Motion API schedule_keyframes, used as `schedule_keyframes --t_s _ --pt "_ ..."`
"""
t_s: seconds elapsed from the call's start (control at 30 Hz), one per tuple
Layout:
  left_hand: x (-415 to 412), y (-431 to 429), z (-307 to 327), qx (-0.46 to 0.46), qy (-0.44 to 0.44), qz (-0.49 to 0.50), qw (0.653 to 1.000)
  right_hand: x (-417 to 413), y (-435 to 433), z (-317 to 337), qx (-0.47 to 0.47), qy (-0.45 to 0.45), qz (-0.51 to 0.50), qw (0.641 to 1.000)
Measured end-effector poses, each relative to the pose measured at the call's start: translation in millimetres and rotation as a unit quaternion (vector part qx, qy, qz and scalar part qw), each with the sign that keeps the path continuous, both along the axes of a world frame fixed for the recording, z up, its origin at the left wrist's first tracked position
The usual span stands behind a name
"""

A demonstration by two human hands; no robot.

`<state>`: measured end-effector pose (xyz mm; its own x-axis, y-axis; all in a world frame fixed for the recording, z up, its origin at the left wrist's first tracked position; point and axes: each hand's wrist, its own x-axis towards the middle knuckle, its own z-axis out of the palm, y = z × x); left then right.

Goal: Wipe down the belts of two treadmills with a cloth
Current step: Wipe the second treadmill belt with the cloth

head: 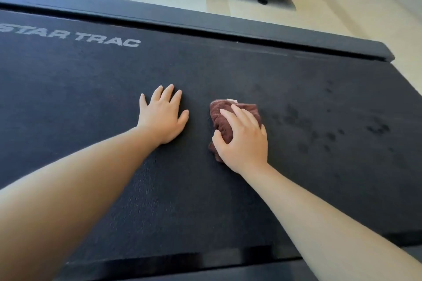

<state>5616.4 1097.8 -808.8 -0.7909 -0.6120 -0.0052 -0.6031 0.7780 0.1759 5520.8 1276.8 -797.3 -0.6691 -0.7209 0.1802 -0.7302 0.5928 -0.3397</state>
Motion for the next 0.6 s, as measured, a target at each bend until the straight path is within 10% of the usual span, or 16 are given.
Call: schedule_keyframes --t_s 0.6 --pt "63 87 5 0.012 -0.010 0.040 0.999 -21 -19 3 0.029 -0.002 0.048 0.998"
